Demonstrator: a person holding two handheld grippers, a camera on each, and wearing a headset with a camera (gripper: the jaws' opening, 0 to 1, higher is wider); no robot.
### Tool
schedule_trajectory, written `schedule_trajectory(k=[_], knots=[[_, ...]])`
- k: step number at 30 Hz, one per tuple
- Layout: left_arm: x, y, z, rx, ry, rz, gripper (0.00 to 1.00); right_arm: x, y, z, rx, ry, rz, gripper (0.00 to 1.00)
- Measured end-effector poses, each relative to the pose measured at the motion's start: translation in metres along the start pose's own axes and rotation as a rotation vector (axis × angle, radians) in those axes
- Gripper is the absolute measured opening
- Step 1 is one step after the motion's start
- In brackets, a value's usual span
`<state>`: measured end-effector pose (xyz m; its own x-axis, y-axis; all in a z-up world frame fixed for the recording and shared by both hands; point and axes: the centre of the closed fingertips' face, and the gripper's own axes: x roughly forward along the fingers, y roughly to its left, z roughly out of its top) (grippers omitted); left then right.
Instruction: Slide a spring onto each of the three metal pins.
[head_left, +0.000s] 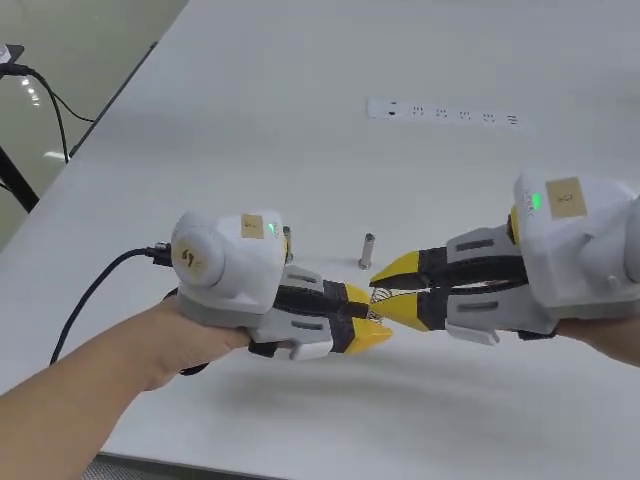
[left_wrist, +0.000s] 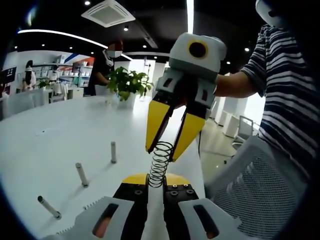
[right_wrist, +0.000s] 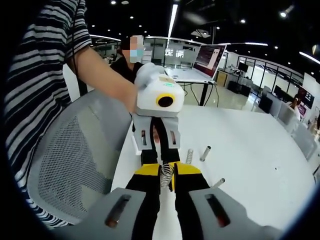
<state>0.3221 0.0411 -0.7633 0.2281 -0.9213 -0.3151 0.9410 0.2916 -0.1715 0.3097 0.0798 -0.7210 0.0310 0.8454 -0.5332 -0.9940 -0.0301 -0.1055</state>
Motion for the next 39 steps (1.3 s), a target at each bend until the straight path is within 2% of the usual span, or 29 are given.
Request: schedule_trajectory(k=[7,14,24,39], knots=[[-0.001,0.001,-0.001,-0.006,0.004,0.009,0.03,-0.002,0.000,-0.001,-0.009,0.013,-0.007,0.07],[0.000,0.002,0.000,-0.002,0.004,0.024,0.04,0.000,-0.001,0.001,-0.069,0.054,-0.004,0.07],[-0.005,0.010,0.003,-0.002,-0.008,0.065,0.18,0.002,0.000,-0.003,-0.137,0.102,0.008,0.07],[-0.014,0.015,-0.001,-0.020,-0.008,0.106,0.28,0.001,-0.005,-0.005,-0.132,0.111,-0.014,0.07]])
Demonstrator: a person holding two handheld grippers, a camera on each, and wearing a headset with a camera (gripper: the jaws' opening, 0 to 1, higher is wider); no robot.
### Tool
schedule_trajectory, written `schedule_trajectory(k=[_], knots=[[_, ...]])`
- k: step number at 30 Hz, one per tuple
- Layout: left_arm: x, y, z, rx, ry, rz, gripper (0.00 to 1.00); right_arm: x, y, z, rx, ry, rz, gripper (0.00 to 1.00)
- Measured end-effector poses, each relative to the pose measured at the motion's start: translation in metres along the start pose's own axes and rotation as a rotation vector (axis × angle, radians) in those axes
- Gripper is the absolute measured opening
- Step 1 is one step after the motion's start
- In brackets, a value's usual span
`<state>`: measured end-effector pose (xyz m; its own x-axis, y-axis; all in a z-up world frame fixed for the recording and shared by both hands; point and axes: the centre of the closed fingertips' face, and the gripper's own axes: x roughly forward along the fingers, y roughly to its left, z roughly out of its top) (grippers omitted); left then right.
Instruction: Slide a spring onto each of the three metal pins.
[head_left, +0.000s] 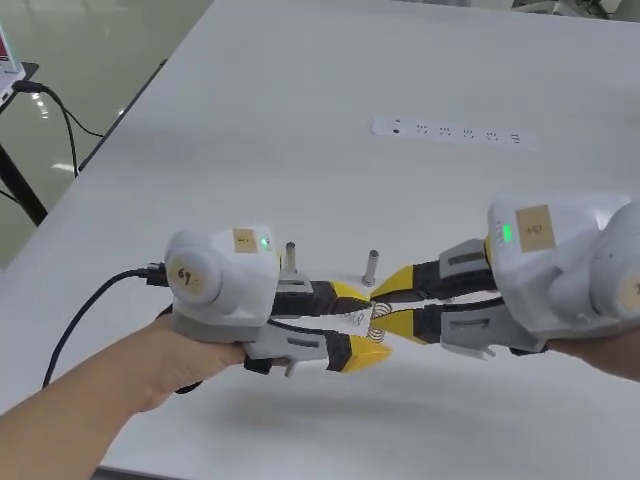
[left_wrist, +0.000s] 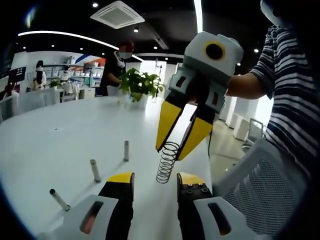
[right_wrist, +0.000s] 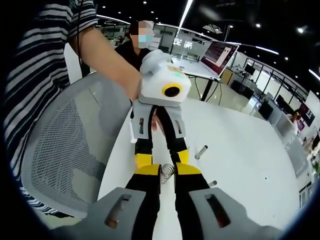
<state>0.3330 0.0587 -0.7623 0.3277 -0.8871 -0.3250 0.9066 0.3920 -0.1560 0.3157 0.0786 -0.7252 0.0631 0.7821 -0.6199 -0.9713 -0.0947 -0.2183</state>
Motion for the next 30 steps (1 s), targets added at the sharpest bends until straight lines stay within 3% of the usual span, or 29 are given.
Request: schedule_trajectory(k=[18,30], knots=[[-0.021,0.014,-0.006,-0.021,0.011,0.074,0.38,-0.002,-0.007,-0.004,0.012,0.005,-0.031,0.07],[-0.045,0.029,-0.014,-0.048,0.006,0.160,0.49,-0.003,-0.011,-0.007,0.017,0.010,-0.045,0.07]])
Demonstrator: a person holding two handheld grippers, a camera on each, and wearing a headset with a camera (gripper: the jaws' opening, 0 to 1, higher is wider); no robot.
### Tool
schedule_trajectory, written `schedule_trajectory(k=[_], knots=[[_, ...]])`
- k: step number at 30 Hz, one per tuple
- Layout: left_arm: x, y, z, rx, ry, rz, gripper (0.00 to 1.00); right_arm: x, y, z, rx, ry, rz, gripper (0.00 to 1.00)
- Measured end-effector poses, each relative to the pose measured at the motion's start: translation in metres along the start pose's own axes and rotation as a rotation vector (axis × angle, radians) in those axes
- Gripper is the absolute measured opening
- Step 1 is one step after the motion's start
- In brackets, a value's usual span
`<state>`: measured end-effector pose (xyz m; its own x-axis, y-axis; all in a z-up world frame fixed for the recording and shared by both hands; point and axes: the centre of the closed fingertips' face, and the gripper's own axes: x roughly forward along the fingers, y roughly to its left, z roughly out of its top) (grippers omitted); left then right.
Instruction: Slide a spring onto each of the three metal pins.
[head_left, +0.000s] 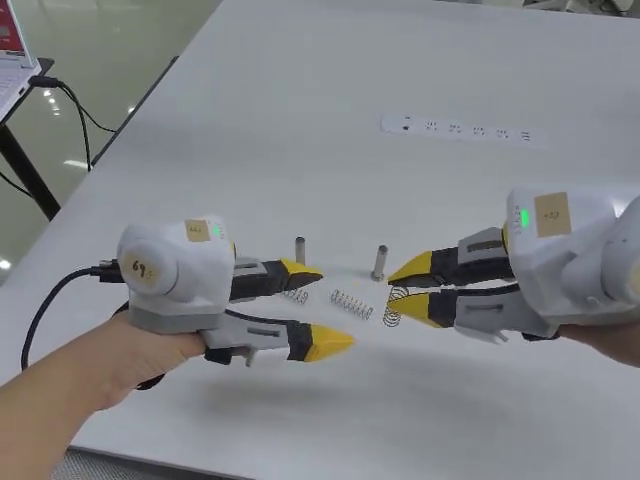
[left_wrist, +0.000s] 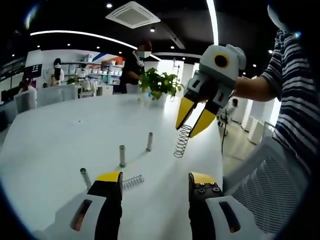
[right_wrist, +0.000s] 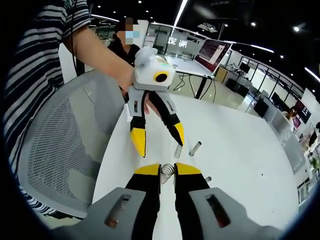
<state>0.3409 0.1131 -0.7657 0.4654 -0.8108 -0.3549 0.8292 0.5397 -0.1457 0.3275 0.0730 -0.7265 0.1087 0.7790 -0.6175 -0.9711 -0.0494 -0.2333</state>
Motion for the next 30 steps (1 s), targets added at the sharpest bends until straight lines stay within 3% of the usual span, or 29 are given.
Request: schedule_trajectory(k=[4,14,23,30], knots=[[-0.006,0.002,-0.006,0.002,0.014,0.021,0.54,-0.001,-0.002,-0.001,-0.008,0.006,-0.010,0.07],[-0.026,0.021,-0.011,-0.031,0.009,0.099,0.71,-0.001,-0.005,-0.004,-0.017,0.017,-0.026,0.07],[-0.041,0.034,-0.018,-0.052,0.011,0.157,0.91,0.000,-0.007,-0.007,-0.038,0.030,-0.047,0.07],[-0.053,0.044,-0.021,-0.084,0.001,0.201,0.98,-0.001,-0.008,-0.016,-0.057,0.055,-0.064,0.07]])
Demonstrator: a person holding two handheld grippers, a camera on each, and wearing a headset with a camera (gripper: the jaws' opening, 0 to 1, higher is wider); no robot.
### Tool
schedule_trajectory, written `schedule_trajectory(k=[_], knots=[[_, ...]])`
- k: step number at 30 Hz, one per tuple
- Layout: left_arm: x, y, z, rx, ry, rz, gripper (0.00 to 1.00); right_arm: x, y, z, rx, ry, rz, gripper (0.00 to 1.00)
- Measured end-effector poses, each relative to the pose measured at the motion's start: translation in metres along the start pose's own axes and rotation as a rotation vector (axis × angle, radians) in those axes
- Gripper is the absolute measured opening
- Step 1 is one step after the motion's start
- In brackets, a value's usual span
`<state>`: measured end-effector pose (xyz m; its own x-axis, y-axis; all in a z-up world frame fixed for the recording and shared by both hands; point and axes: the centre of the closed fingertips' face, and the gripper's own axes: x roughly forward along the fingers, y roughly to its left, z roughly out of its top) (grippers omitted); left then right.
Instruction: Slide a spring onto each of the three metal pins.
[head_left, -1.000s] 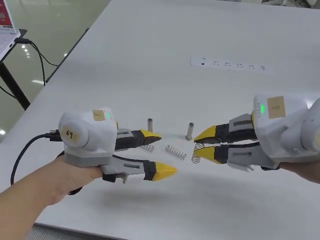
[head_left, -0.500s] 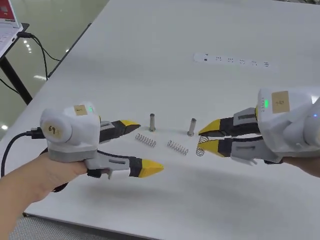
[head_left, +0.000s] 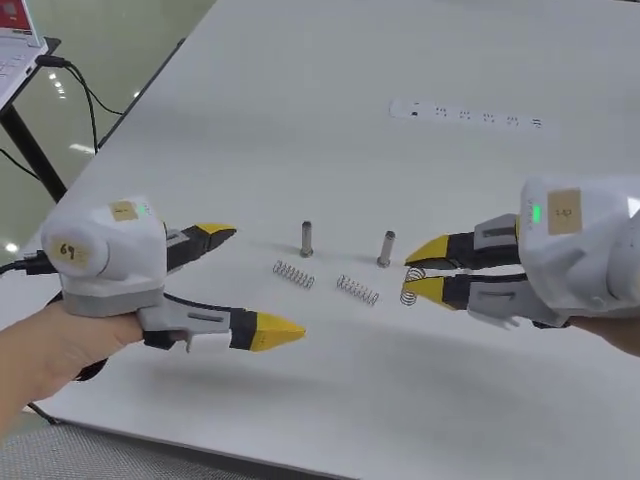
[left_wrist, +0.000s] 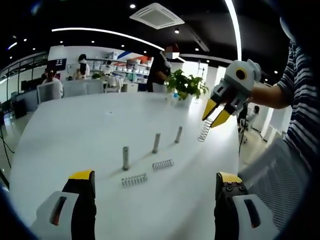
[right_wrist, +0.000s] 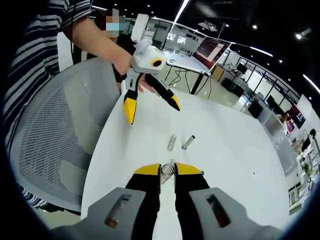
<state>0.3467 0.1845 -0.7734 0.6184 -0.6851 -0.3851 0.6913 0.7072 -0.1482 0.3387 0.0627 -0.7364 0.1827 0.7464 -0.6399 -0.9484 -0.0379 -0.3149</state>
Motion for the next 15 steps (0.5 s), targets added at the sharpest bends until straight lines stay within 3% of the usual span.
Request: schedule_trajectory(k=[15], knots=[[-0.005,0.007,-0.003,-0.027,-0.004,0.026,0.98,-0.011,-0.020,-0.027,0.081,0.029,-0.083,0.07]])
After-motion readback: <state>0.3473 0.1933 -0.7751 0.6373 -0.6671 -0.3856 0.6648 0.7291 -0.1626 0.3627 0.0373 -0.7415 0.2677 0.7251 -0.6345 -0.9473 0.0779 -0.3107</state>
